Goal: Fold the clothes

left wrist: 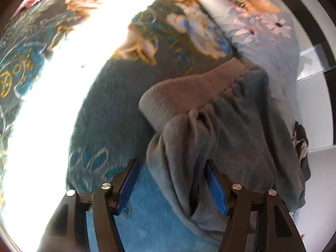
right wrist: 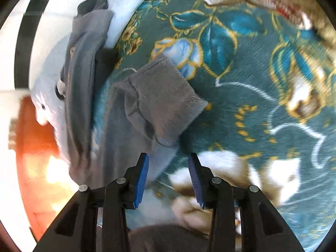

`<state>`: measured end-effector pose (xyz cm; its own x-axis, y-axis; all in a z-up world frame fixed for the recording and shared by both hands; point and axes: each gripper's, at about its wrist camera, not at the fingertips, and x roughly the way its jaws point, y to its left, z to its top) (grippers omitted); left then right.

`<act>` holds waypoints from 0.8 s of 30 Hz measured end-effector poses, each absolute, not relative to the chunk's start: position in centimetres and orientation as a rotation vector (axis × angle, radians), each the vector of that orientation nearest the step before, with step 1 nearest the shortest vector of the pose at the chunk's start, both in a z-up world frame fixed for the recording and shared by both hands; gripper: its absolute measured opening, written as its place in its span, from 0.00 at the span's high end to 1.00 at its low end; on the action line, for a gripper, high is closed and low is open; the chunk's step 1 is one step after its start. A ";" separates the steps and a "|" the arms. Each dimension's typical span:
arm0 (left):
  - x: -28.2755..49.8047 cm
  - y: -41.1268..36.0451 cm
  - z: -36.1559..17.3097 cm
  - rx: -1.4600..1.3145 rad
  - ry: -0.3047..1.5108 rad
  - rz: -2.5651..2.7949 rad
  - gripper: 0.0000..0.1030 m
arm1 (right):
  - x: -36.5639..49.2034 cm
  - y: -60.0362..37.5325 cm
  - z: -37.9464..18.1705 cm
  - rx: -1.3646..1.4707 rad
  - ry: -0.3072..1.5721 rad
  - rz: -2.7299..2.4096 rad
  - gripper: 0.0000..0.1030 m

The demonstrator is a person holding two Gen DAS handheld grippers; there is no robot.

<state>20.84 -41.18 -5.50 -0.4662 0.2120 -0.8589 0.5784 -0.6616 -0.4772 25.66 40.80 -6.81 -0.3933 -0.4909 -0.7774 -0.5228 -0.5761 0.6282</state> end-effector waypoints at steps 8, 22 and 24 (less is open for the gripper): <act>20.4 -42.0 -5.9 1.362 1.269 -2.276 0.77 | 25.1 40.0 -7.1 -1.662 1.482 2.180 0.93; 21.2 -42.3 -1.4 1.317 1.360 -2.239 0.84 | 25.2 40.0 1.2 -1.491 1.322 2.405 0.98; 21.2 -42.2 -0.8 1.301 1.414 -2.220 0.84 | 24.8 39.9 1.9 -1.481 1.326 2.425 0.98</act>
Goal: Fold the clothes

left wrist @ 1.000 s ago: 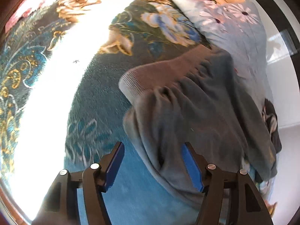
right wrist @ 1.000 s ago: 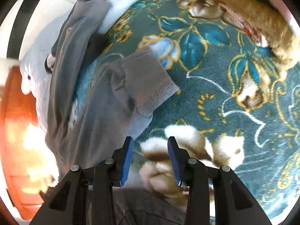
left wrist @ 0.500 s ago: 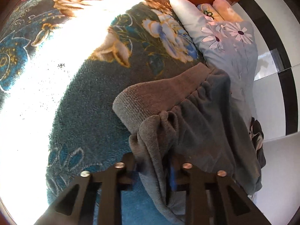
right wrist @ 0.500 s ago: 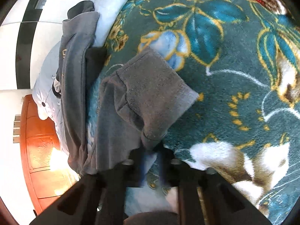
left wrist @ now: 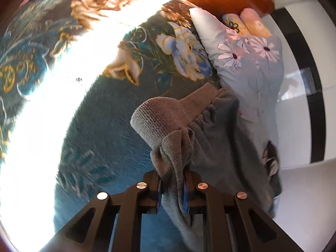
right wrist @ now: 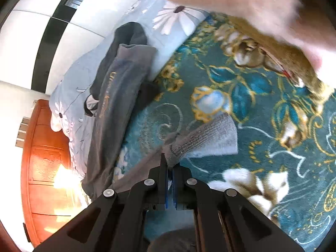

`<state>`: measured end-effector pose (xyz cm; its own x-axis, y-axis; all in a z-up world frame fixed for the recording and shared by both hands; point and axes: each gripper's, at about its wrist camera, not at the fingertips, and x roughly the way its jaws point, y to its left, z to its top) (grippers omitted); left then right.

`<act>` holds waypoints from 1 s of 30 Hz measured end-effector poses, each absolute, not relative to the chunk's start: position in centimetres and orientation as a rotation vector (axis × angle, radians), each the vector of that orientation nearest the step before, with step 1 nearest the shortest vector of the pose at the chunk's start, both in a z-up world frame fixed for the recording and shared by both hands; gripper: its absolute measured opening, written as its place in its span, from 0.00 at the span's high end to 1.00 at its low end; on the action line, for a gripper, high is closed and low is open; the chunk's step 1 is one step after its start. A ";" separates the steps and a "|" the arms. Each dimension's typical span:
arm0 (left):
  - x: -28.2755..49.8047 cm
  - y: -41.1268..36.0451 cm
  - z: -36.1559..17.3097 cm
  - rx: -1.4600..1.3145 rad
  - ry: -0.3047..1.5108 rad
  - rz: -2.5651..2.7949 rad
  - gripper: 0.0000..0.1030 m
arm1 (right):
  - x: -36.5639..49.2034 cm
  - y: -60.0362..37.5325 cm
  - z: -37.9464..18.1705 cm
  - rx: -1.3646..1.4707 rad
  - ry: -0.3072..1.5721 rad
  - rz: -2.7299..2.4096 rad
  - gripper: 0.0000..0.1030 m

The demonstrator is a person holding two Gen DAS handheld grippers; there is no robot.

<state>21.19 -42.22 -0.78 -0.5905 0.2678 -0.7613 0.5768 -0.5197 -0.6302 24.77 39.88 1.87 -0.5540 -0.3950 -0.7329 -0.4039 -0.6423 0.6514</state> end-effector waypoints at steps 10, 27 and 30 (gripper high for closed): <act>14.5 -41.8 6.1 1.228 1.469 -2.233 0.84 | 16.6 37.8 7.2 -1.401 1.203 2.506 0.98; -4.1 -38.0 -0.4 1.507 1.214 -2.148 0.81 | -7.5 36.3 4.3 -1.593 0.885 2.369 0.97; -5.3 -38.0 -1.4 1.517 1.197 -2.148 0.81 | -8.8 36.0 3.2 -1.623 0.871 2.368 0.97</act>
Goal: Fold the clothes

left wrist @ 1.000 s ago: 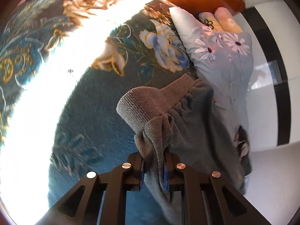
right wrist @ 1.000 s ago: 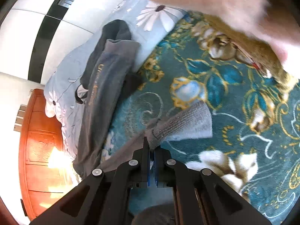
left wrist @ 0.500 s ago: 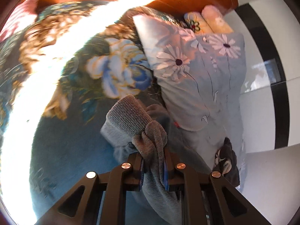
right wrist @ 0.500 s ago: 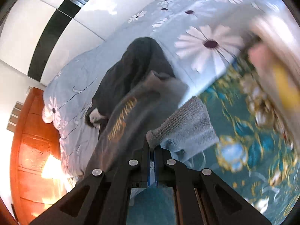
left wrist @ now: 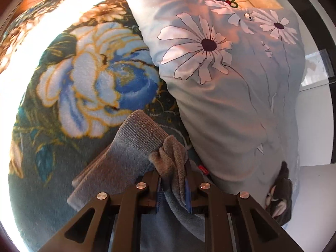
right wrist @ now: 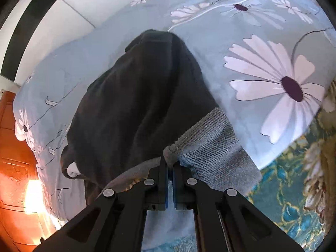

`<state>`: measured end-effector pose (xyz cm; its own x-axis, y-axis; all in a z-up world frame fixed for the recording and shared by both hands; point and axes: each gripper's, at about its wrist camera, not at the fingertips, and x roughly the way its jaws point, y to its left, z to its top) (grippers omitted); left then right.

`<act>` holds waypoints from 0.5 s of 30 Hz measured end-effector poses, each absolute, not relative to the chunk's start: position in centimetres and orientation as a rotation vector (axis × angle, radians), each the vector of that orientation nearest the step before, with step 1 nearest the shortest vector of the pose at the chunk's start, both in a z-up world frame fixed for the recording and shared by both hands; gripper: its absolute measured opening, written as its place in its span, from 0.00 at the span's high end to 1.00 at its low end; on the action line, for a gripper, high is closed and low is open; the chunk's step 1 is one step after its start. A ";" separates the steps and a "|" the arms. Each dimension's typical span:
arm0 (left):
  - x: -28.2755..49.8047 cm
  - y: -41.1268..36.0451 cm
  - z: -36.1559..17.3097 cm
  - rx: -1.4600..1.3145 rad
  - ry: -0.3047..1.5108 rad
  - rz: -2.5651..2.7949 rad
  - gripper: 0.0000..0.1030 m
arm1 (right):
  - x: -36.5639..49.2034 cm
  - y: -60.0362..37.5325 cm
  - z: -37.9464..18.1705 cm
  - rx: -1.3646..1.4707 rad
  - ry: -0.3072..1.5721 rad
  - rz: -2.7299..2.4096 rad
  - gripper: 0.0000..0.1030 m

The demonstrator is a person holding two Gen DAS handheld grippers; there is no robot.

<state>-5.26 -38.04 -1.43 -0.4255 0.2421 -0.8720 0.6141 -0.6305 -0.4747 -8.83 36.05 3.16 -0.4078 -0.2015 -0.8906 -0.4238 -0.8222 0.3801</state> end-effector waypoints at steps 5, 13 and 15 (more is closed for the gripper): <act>-5.8 -37.2 -1.2 1.547 1.201 -2.231 0.54 | -9.1 35.9 2.9 -1.643 0.843 2.428 0.95; -2.2 -35.6 3.1 1.533 1.136 -2.494 0.31 | -6.9 34.8 5.6 -1.590 0.769 2.648 0.54; 0.4 -36.3 3.5 1.459 1.084 -2.486 0.28 | -5.8 34.4 6.5 -1.544 0.729 2.697 0.54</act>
<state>0.44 -36.30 3.51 -0.5498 0.2835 -0.7857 0.3830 -0.7504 -0.5388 -5.83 34.43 6.54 -0.5312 -0.2631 -0.8054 -0.1786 -0.8944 0.4100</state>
